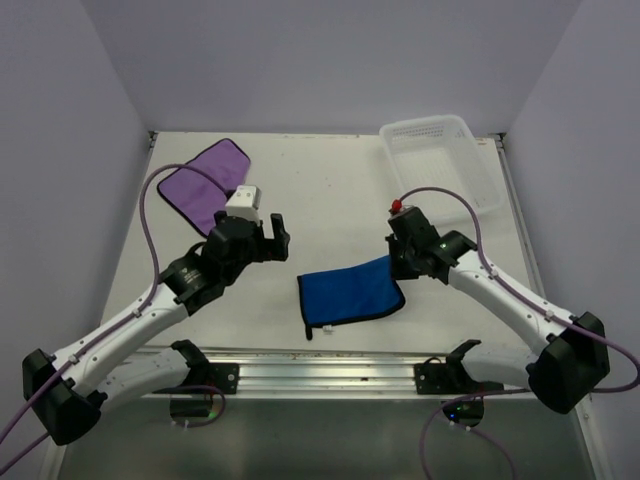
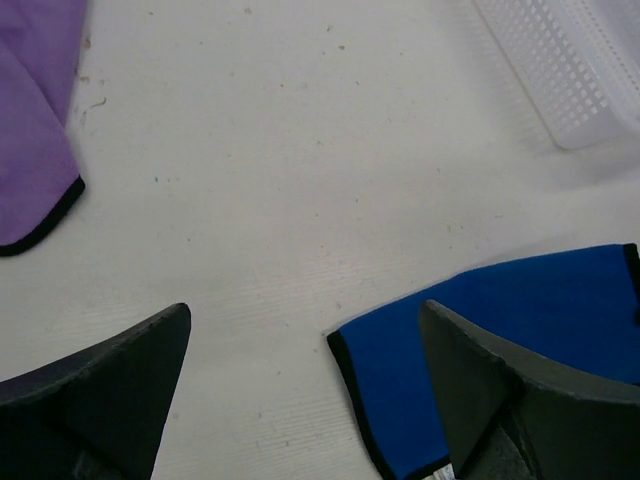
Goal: Roll the towels
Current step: Fold the towel
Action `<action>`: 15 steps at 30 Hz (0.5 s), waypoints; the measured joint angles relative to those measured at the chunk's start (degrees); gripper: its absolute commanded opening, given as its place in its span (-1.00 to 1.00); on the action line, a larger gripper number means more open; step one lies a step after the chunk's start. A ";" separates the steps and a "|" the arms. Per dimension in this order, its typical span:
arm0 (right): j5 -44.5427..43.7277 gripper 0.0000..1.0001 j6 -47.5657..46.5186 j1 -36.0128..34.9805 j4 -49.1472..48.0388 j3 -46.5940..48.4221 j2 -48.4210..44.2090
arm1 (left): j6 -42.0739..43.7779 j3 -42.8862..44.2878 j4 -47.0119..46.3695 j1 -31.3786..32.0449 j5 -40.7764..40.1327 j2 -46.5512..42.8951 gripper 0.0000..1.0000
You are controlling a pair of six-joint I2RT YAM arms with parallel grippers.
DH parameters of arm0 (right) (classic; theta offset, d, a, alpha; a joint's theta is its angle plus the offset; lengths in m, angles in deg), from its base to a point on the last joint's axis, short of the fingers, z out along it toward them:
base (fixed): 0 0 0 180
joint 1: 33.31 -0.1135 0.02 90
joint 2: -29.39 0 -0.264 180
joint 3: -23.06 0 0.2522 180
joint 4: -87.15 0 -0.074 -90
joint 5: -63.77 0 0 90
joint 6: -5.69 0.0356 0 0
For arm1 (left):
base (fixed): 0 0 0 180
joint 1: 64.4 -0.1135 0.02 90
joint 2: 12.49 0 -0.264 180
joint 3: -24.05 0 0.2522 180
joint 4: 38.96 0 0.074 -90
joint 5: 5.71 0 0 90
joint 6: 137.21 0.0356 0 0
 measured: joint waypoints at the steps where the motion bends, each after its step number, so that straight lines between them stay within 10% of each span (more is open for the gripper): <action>1: 0.76 -1.00 0.04 -0.13 -0.42 0.04 0.96 | 0.74 0.90 1.03 0.00 -0.35 0.02 0.99; 15: 7.87 -1.00 3.87 -6.91 -6.64 2.01 8.00 | 8.20 3.82 6.12 -0.04 -11.54 -3.45 0.99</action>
